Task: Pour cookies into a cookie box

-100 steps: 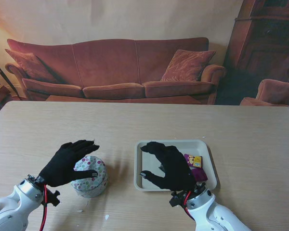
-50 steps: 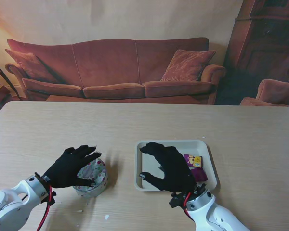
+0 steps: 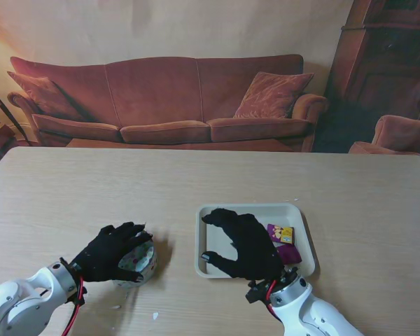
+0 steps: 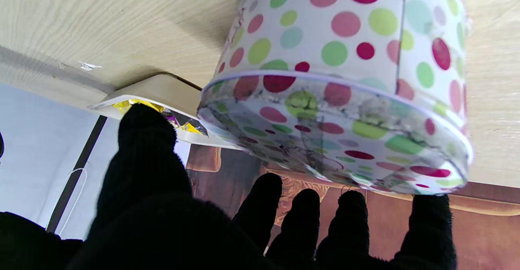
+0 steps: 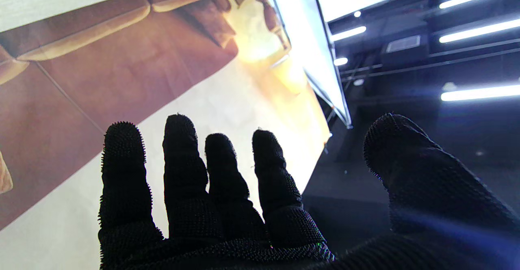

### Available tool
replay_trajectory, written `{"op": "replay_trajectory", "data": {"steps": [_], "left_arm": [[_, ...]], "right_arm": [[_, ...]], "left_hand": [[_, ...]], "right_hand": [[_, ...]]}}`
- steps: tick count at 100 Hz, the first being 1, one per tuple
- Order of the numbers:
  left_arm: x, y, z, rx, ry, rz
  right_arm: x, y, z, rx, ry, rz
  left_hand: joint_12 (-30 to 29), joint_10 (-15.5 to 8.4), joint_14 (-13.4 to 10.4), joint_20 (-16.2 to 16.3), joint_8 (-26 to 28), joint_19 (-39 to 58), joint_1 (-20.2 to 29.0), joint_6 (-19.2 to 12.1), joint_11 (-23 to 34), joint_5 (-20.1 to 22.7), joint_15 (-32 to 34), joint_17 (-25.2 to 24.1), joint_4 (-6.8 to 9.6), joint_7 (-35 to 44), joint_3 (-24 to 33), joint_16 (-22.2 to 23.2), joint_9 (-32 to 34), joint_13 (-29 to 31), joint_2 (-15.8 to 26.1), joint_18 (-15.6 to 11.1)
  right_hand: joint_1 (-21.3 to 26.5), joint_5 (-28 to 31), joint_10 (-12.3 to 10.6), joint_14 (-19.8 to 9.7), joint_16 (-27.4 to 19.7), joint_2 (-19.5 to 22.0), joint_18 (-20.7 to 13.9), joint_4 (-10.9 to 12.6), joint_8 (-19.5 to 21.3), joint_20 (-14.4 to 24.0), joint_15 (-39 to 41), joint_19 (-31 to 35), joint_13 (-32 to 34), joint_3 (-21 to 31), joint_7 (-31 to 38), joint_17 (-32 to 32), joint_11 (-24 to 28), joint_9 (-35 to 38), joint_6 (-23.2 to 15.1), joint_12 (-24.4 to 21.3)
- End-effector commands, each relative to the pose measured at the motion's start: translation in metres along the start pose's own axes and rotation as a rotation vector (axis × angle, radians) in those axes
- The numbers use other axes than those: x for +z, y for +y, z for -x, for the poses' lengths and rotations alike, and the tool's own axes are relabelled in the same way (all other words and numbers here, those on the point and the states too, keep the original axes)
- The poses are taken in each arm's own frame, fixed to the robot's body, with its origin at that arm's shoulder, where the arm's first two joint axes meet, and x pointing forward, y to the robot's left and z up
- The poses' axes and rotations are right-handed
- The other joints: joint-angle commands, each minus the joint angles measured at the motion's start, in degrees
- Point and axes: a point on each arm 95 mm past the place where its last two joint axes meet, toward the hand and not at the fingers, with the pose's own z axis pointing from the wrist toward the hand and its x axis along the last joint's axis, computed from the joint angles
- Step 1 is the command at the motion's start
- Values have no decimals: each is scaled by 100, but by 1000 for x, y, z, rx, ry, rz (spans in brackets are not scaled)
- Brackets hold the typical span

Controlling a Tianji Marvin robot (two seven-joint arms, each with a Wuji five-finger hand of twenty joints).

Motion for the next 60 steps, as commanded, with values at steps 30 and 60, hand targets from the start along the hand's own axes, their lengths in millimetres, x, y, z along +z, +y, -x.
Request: {"op": "replay_trajectory", "data": {"steps": [30, 60], "left_arm": [[2, 12, 6, -4, -7, 58], [4, 15, 5, 7, 5, 94]], "right_arm": [[0, -3, -3, 4, -4, -9], [-1, -3, -4, 4, -12, -16]], "left_hand": [[30, -110, -86, 114, 85, 101, 51, -42, -19, -234, 13, 128, 117, -77, 87, -76, -210, -90, -171, 39], [42, -91, -54, 179, 104, 308, 225, -25, 17, -255, 68, 195, 138, -70, 134, -37, -250, -51, -417, 28]], "right_hand": [[41, -5, -71, -85, -25, 172, 14, 183, -32, 25, -206, 5, -61, -15, 45, -8, -53, -41, -82, -14], [64, 23, -70, -84, -28, 191, 24, 184, -33, 21, -207, 6, -71, -11, 44, -13, -54, -30, -85, -15]]}}
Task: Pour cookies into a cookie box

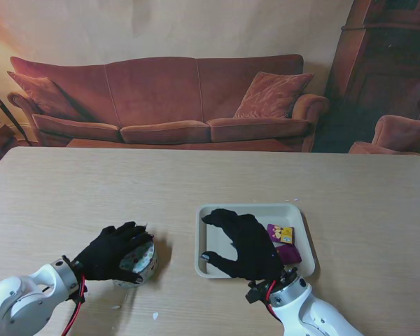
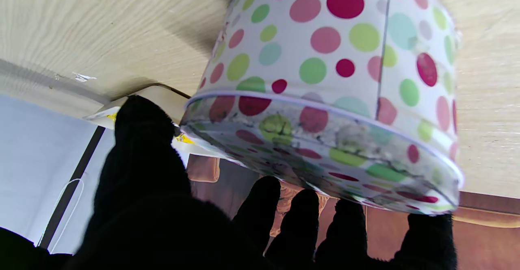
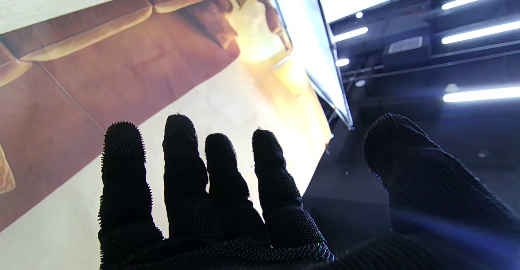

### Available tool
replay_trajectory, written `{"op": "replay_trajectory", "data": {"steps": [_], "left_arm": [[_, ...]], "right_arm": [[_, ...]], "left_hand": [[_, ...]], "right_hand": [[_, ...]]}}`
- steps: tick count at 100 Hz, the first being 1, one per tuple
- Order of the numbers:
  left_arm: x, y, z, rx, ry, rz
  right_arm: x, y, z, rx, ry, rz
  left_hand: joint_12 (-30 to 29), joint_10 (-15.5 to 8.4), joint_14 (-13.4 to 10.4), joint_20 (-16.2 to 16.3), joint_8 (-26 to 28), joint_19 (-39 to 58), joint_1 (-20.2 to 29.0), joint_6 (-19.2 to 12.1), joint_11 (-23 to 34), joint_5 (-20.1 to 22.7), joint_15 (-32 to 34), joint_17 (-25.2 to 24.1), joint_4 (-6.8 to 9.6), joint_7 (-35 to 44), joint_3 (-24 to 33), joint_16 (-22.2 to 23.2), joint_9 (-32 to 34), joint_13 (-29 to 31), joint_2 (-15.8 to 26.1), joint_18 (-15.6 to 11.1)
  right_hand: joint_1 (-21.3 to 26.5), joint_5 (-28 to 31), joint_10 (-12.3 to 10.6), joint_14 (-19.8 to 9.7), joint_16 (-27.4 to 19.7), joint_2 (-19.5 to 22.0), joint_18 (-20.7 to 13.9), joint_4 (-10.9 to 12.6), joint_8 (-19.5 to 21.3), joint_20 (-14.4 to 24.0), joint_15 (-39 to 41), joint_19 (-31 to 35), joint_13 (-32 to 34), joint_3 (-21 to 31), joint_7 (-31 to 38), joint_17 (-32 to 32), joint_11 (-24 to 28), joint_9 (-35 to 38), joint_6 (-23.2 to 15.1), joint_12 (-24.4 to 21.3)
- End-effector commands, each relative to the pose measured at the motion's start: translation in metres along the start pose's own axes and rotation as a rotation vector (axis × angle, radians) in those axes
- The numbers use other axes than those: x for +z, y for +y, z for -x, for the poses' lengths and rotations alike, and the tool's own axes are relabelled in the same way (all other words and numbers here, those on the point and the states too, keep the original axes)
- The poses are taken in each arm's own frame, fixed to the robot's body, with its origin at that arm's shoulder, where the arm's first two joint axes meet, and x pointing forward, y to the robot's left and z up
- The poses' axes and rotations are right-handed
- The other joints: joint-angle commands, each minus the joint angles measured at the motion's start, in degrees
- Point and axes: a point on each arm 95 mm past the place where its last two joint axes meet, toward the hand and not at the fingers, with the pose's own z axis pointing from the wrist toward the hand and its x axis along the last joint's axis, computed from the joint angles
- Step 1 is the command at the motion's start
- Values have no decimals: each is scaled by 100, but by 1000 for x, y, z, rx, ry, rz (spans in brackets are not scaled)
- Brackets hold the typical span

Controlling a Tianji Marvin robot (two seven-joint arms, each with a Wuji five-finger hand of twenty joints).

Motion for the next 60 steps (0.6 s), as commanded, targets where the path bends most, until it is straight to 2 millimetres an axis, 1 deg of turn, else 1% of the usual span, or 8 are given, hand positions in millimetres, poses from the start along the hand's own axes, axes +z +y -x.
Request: {"op": "replay_trajectory", "data": {"steps": [1, 35, 50, 51, 52, 54, 59, 60], "left_arm": [[-2, 12, -1, 2, 3, 55], [-3, 13, 0, 18, 5, 93], [-3, 13, 0, 21, 12, 103], [-3, 13, 0, 22, 12, 104], [-3, 13, 0, 24, 13, 105], [-3, 13, 0, 29, 14, 105], [-3, 12, 0, 36, 17, 106], [-3, 12, -1, 35, 17, 106]], "right_arm": [[-1, -2, -4, 8, -7, -14], [0, -3, -4, 12, -12, -27], [-1, -3, -4, 10, -15, -27], [-1, -3, -4, 10, -15, -27], [-1, -3, -4, 10, -15, -27], [-1, -3, -4, 10, -16, -27], [-1, -4, -4, 12, -17, -27], [-1, -4, -4, 12, -17, -28]], "left_hand": [[38, -36, 82, 88, 53, 318, 185, 44, 47, -135, 281, 139, 134, 15, 127, 40, -245, 149, -129, 3], [43, 3, 134, 93, 28, 552, 346, 118, 21, -197, 372, 195, 161, -30, 266, 89, -257, 198, -393, -14], [51, 30, 135, 76, 10, 653, 533, 147, 6, -226, 431, 187, 204, -50, 448, 136, -279, 189, -640, -80], [66, 37, 142, -56, -8, 711, 322, 154, -14, -228, 440, 173, 150, -49, 935, 152, -276, 180, -766, -90], [74, 36, 142, -121, -17, 744, 220, 156, -22, -229, 444, 174, 123, -48, 1182, 160, -274, 176, -834, -101], [83, 39, 141, -166, -24, 774, 153, 166, -22, -228, 448, 185, 104, -47, 1375, 166, -267, 174, -899, -109], [95, 61, 150, -163, -26, 823, 158, 186, -2, -230, 470, 251, 104, -49, 1486, 175, -258, 212, -938, -123], [91, 61, 150, -146, -28, 854, 90, 192, 3, -228, 483, 258, 85, -52, 1692, 184, -263, 214, -988, -130]], "right_hand": [[64, 13, -70, -83, -28, 190, 25, 184, -33, 21, -206, 7, -70, -12, 44, -13, -54, -29, -85, -15], [80, 42, -72, -87, -33, 210, 24, 185, -37, 18, -209, 14, -71, -21, 26, -7, -64, -28, -88, -19], [97, 57, -67, -72, -32, 225, 26, 187, -36, 16, -204, 16, -64, -18, 23, -10, -62, -17, -85, -19], [102, 59, -72, -80, -32, 232, 27, 188, -36, 16, -203, 16, -61, -15, 23, -11, -65, -23, -88, -20], [100, 63, -70, -79, -32, 230, 28, 188, -36, 16, -203, 16, -61, -17, 24, -9, -64, -20, -88, -19], [99, 61, -73, -78, -33, 234, 26, 188, -36, 16, -205, 17, -68, -19, 22, -8, -63, -19, -88, -19], [98, 71, -70, -83, -32, 249, 25, 187, -36, 15, -202, 19, -63, -23, 21, -7, -63, -16, -95, -19], [99, 74, -68, -80, -32, 253, 25, 187, -35, 15, -200, 19, -60, -23, 22, -7, -63, -15, -96, -19]]}}
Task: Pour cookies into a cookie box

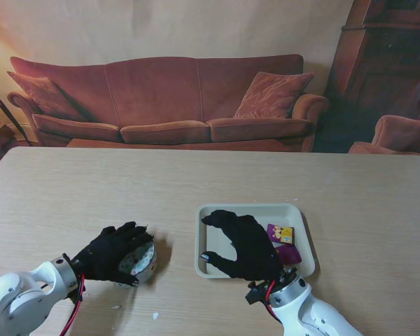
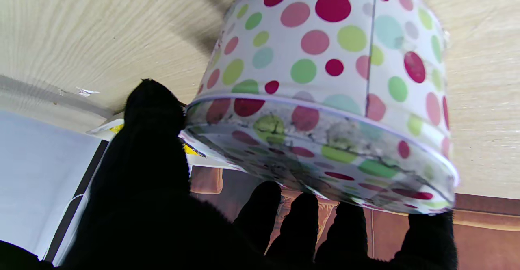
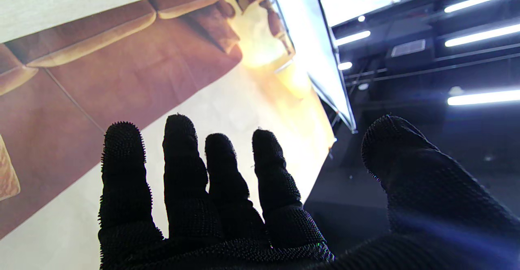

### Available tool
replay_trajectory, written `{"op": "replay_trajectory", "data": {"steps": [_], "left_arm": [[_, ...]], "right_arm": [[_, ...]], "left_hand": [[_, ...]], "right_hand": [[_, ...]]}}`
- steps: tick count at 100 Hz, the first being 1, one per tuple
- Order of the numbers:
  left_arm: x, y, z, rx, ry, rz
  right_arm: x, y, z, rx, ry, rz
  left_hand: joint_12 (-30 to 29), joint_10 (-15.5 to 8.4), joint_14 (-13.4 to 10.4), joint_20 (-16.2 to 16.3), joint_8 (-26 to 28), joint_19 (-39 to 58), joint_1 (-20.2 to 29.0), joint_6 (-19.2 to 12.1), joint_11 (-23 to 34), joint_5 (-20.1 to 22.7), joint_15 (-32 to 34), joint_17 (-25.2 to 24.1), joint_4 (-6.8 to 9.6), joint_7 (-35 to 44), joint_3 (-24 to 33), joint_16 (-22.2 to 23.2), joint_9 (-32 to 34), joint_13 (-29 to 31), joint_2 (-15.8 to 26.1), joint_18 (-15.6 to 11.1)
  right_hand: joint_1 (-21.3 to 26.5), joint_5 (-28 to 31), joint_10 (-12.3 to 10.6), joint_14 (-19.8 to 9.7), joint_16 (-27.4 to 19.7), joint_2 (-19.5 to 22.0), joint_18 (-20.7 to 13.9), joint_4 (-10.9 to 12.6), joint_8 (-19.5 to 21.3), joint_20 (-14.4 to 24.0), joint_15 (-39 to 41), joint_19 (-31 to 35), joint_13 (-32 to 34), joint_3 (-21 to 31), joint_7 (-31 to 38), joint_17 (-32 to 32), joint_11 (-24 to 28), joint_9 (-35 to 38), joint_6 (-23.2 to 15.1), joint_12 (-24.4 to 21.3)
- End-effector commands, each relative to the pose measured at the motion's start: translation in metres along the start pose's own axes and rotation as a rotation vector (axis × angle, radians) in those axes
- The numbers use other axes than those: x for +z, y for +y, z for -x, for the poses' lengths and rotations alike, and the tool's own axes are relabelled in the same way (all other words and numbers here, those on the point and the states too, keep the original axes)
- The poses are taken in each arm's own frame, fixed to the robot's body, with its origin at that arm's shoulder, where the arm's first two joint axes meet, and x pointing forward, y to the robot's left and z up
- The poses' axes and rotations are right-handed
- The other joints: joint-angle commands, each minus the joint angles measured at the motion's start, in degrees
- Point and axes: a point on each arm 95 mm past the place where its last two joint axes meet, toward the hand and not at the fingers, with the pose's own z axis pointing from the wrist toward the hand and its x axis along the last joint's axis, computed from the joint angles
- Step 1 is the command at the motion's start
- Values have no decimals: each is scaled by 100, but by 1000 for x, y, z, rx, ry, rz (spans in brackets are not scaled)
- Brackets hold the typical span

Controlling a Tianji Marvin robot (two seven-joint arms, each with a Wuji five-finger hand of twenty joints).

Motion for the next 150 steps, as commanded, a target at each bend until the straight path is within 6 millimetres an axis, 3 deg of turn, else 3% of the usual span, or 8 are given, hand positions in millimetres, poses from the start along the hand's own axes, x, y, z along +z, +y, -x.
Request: {"op": "replay_trajectory", "data": {"steps": [1, 9, 12, 45, 73, 150], "left_arm": [[-2, 16, -2, 0, 6, 65], [-2, 16, -3, -4, 10, 70], [-2, 15, -3, -2, 10, 71], [-2, 14, -2, -4, 15, 47], [-3, 8, -2, -12, 31, 9], [-7, -4, -4, -27, 46, -75]], "right_arm": [[0, -3, -3, 11, -4, -11], [0, -3, -3, 13, -6, -13], [0, -3, -3, 13, -6, -14], [0, -4, -3, 19, -11, -20], [0, -4, -3, 21, -14, -22], [0, -4, -1, 16, -27, -34]], "left_hand": [[91, 64, 126, 25, -16, 665, 15, 116, 42, -36, 599, 261, 25, 31, 839, 203, -126, 294, -294, -185], [98, 80, 125, 94, -20, 818, 69, 145, 43, -48, 663, 336, 43, 23, 1103, 244, -135, 326, -398, -220], [114, 85, 127, 98, -21, 887, -27, 160, 32, -49, 682, 352, 20, 24, 1453, 265, -138, 339, -478, -229], [206, 144, 131, 179, -25, 1167, -78, 283, 82, -25, 838, 450, 64, 23, 2488, 379, -128, 411, -674, -404], [218, 173, 148, 269, -23, 1414, -118, 329, 112, 13, 946, 558, 67, 33, 2568, 448, -119, 477, -685, -539], [304, 200, 209, 354, 26, 1804, -102, 281, 425, 322, 1216, 755, 43, 197, 2743, 595, -9, 751, -715, -600]], "right_hand": [[95, 73, -69, -83, -33, 192, 25, 187, -35, 15, -201, 19, -63, -41, 22, -7, -63, -15, -94, -19], [94, 76, -73, -81, -34, 212, 22, 187, -38, 14, -202, 21, -64, -54, 13, -8, -66, -9, -94, -20], [97, 79, -77, -94, -34, 220, 23, 187, -38, 13, -202, 20, -64, -56, 12, -9, -69, -13, -99, -22], [100, 106, -85, -73, -37, 314, 23, 192, -41, 8, -204, 24, -53, -129, -9, -14, -85, 12, -106, -29], [98, 109, -94, -100, -38, 379, 20, 198, -40, 6, -210, 26, -56, -187, -18, -13, -92, 22, -115, -31], [130, 80, -85, -86, -40, 376, 20, 207, -43, 1, -216, 21, -66, -206, -28, -20, -108, 25, -91, -34]]}}
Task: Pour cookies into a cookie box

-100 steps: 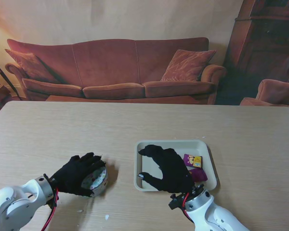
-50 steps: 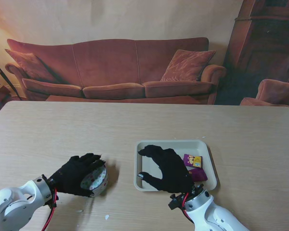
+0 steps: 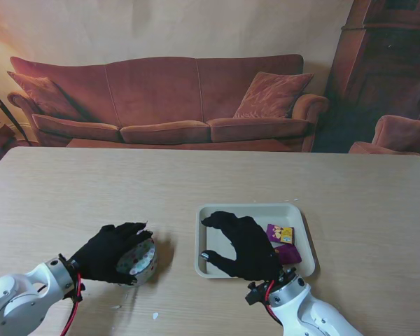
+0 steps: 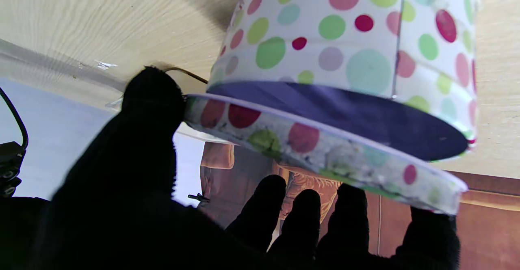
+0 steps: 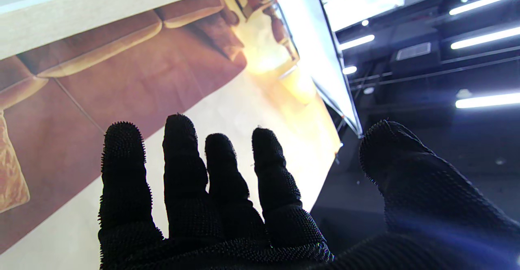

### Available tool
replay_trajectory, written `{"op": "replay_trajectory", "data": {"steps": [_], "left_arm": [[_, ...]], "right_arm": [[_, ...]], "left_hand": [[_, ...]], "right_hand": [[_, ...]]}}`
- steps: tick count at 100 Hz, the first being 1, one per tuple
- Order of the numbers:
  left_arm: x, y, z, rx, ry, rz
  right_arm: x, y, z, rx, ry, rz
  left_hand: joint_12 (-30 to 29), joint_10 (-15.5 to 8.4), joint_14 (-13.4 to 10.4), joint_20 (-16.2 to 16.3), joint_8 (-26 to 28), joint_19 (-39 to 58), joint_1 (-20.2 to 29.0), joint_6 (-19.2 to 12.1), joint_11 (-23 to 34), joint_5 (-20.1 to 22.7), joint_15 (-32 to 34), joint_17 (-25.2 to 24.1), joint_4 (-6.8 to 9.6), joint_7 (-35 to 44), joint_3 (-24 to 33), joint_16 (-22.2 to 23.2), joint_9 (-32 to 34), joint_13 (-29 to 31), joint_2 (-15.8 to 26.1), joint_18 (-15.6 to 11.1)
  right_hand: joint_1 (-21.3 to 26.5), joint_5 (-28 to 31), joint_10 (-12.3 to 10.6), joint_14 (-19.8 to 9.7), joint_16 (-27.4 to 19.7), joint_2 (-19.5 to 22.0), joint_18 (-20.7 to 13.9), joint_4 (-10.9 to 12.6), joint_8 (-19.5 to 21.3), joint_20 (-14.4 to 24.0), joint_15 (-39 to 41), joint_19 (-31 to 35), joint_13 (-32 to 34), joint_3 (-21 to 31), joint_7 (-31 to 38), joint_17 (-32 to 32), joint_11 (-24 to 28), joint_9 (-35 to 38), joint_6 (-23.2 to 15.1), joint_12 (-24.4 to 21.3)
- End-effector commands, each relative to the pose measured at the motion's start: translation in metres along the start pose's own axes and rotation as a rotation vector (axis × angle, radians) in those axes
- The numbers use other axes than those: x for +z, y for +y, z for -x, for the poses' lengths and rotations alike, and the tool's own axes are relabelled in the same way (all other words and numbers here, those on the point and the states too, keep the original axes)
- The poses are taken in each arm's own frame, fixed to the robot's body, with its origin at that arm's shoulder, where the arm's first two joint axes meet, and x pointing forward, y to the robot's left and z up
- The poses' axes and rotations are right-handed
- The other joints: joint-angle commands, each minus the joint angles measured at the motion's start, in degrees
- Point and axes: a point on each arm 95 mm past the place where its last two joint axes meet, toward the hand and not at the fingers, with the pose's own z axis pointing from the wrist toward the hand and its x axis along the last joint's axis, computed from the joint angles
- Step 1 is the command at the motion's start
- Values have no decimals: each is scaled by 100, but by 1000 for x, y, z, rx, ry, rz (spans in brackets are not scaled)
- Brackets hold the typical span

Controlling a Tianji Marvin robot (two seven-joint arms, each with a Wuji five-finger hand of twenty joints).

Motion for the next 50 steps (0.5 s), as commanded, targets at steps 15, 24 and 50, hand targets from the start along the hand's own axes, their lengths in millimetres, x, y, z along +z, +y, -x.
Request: {"op": "replay_trajectory", "data": {"steps": [15, 24, 50], "left_arm": [[0, 4, -1, -22, 3, 17], [1, 4, -1, -26, 5, 10], [1, 1, 1, -31, 3, -32]], "right_arm": [[-1, -1, -3, 5, -8, -7], [-1, -1, -2, 5, -9, -7], [-1, -1, -2, 4, -10, -9]], "left_hand": [[222, 147, 115, 560, -22, 1899, 468, 182, 273, 144, 528, 571, 290, 84, 1290, 400, 66, 354, 0, -891], [260, 162, 141, 721, -30, 2147, 479, 231, 324, 193, 668, 645, 295, 83, 1410, 519, 97, 414, -33, -949], [301, 188, 165, 951, -37, 2387, 462, 242, 410, 298, 864, 745, 284, 109, 1541, 699, 180, 511, -46, -1024]], "right_hand": [[119, -4, -85, -90, -40, 152, 14, 206, -44, 0, -215, 21, -70, -101, -27, -23, -94, 26, -95, -30], [122, -9, -91, -83, -40, 153, 12, 207, -45, -2, -213, 18, -70, -97, -28, -28, -96, 20, -89, -31], [119, -13, -89, -82, -41, 158, 15, 205, -45, -2, -211, 20, -73, -100, -25, -27, -92, 20, -94, -29]]}}
